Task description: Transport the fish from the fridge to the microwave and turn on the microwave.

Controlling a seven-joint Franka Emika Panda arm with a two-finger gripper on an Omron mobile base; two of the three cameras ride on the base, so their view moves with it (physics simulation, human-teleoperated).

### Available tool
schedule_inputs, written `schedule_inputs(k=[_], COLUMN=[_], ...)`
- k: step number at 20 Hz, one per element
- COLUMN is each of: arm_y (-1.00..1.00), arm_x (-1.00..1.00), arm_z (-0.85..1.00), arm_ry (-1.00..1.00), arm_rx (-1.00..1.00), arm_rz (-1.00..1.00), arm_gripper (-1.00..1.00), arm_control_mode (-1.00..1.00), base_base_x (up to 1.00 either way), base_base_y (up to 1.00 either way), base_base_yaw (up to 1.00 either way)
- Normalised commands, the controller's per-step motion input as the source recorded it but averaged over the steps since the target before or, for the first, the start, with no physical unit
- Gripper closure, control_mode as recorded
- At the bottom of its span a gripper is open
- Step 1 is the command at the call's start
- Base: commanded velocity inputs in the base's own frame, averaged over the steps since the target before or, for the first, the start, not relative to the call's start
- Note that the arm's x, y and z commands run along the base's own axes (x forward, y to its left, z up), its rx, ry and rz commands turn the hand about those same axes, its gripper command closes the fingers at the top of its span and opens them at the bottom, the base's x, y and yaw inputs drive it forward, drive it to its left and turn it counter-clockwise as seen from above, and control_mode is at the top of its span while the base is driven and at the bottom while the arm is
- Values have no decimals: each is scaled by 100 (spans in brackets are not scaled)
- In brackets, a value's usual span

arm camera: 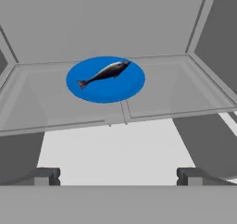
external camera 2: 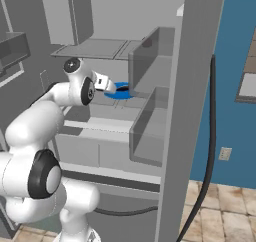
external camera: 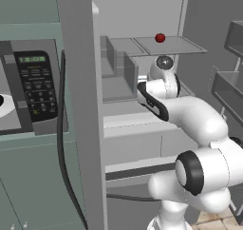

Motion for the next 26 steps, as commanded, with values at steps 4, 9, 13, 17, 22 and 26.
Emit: schedule_inputs(k=[4,9,13,17,22,26], arm_y=[1,1,0,0,0,0], arm_x=[0,1,7,12,16,19], arm_z=[-18,-14,-7,-5,-3,-1], arm_ry=[-5,-7,-5,-3,0,0], arm_rx=[1,1,0,0,0,1], arm_rz=[-8,-5,-1,0,0,0], arm_gripper=[-100,-100,-100,-100,-100,-100], arm_control_mode=[-100,-100,-100,-100,-100,-100], base_base_x=[0,0,0,0,0,0], base_base_y=[0,0,0,0,0,0], base_base_yaw=[0,0,0,0,0,0])
